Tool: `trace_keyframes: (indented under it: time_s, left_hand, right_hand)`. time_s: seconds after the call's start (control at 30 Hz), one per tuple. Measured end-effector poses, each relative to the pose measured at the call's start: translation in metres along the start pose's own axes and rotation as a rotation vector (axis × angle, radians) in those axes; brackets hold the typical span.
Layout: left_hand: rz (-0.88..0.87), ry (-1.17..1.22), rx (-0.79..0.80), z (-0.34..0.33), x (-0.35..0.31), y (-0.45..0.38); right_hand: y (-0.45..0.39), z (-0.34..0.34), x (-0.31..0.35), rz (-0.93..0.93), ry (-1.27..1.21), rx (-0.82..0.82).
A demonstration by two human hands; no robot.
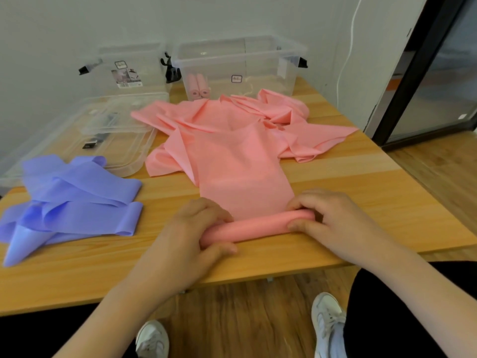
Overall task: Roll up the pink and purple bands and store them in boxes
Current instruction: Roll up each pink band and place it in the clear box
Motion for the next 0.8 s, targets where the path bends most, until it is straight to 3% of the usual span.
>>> trace_keyframes:
  time_s: [0.2,0.33,0.47,0.63,0.8]
  left_hand:
    - [0.071,-0.001,-0.063,0.0042,0.0009,-0.0004]
    - [0.008,-0.03,0.023,-0.0016,0.0009,-0.0002]
    - [0.054,-0.017,-0.043,0.0017,0.0016,-0.0005]
    - [0.02,-0.03,-0.02,-0.0006,-0.0001,-0.0001]
    - [0.108,-0.009,-0.097,0.0033,0.0036,0.0003]
  right_hand:
    - [0.001,-0.0037,0.0001,0.026,0.054,0.047]
    - [-0.0002,0.001,-0.0008,0.015,0.022,-0.004]
    - [0.0005,-0.0034,-0.0038,-0.013,0.072,0.056]
    - [0.0009,0.0039,-0.0024,-0.037,-0.009,-0.078]
    - [0.0001,-0.0026,-0.0008,0.015,0.06,0.036]
Point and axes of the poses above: each hand's wrist, its own y-axis away from the middle knuckle, its own z-axis out of the back of the hand, x = y × z, the point moved 4 cm from there along -y, towards the middle knuckle, and after that the axes turned 9 degrees about -y, right-handed, at the moved point
